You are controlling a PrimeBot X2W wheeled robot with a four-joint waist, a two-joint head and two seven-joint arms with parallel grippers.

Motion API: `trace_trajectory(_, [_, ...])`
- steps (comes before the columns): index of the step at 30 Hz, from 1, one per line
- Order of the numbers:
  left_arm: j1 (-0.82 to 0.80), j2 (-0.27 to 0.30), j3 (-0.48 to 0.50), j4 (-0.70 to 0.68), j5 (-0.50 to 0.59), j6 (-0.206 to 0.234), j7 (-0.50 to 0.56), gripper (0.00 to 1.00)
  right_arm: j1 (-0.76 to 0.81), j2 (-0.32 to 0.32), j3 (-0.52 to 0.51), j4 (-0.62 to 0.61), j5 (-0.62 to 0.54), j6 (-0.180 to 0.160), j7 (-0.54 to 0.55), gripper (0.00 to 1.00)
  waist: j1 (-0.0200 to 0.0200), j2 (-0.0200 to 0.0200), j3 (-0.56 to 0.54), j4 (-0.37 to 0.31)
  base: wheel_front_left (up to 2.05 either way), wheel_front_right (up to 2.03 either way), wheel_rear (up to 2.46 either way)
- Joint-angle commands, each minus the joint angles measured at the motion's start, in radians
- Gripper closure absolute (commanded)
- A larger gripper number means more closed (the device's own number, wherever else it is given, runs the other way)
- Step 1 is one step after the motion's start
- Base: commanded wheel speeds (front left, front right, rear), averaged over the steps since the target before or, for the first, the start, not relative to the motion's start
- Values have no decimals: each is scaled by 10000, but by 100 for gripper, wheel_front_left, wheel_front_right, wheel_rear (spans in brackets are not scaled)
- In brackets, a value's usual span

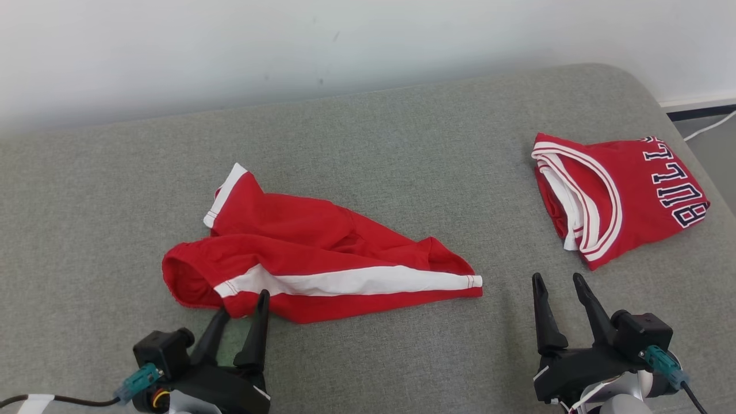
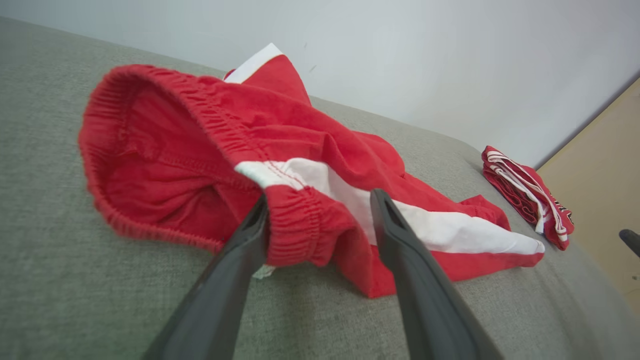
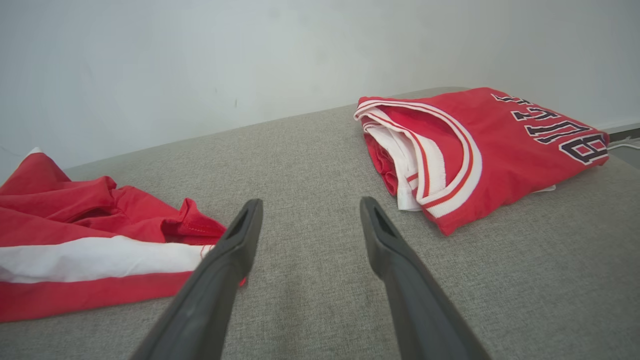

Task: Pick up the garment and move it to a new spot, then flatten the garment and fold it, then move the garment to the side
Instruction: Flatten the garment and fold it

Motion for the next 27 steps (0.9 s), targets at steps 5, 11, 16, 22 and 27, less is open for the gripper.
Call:
trace_trajectory(5, [377, 278, -495, -102, -353, 4, -37, 100, 57, 28, -27, -13, -58, 3, -4, 0, 0, -1, -87, 203, 0, 0, 0])
trace_trajectory(11, [716, 717, -996, -346, -858, 3, -37, 100, 171, 61, 35, -6, -92, 3, -4, 0, 0, -1, -313, 591, 0, 0, 0])
trace_trajectory(16, [1094, 1445, -2006, -552, -1664, 3, -35, 100, 258, -10, 226, -25, 28, 3, -4, 0, 0, -1, -529, 907, 0, 0, 0])
trace_trajectory(22, [1247, 1988, -2615, -189, -2107, 3, -37, 27, 122, -182, 659, -65, 157, 3, -4, 0, 0, -1, -522, 1140, 0, 0, 0])
trace_trajectory(27, [1219, 1750, -2157, 121, -1792, 3, -37, 0, -144, -310, 1436, 37, 529, 3, -4, 0, 0, -1, -473, 1341, 0, 0, 0])
